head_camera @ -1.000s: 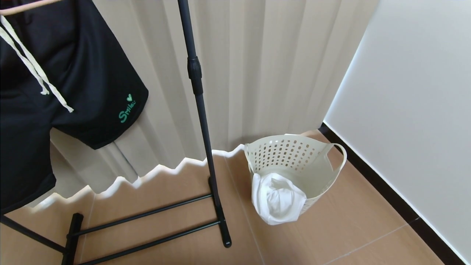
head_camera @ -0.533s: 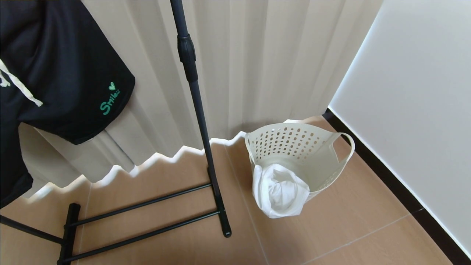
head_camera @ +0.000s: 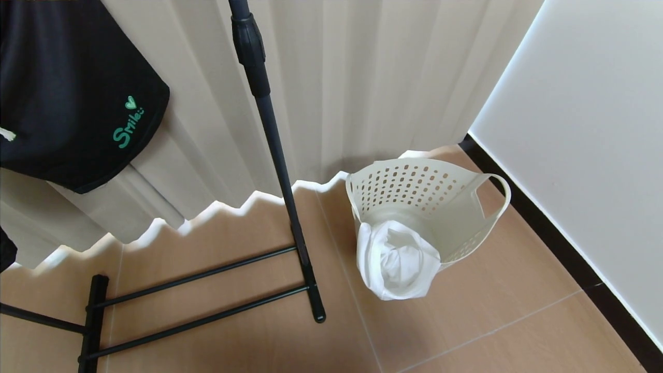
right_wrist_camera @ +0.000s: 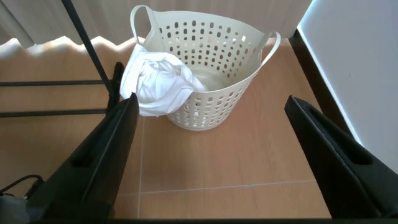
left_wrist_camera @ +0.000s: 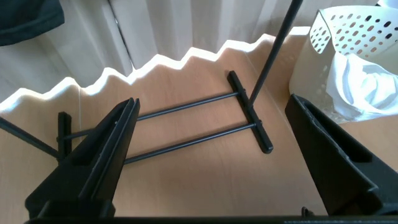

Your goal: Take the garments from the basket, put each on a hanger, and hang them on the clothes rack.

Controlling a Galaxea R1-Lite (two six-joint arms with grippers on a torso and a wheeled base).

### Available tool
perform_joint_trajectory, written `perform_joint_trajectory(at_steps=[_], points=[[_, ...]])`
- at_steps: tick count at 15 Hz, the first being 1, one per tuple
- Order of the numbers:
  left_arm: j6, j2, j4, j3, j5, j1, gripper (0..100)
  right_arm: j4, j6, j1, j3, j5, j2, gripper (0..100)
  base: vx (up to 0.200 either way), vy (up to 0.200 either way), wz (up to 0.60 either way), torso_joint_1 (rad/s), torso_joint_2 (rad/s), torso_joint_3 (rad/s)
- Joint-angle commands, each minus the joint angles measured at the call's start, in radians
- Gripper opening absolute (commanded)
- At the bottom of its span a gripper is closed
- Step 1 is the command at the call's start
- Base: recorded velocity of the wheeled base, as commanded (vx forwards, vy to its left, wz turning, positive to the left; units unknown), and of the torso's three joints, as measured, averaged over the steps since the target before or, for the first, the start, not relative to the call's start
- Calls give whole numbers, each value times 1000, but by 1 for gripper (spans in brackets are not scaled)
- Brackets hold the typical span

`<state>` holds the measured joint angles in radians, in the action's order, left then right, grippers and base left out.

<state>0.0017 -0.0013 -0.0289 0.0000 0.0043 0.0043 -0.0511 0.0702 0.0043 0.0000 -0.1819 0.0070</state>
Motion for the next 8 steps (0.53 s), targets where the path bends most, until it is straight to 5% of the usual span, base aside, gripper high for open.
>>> perform_joint_trajectory(at_steps=[1,8], points=[[0,1,0,0,0,0,100,-1,0,0,0,-1,1,100,0,0,0,2,2,-110],[0,1,0,0,0,0,100,-1,0,0,0,-1,1,100,0,0,0,3,0,-184]])
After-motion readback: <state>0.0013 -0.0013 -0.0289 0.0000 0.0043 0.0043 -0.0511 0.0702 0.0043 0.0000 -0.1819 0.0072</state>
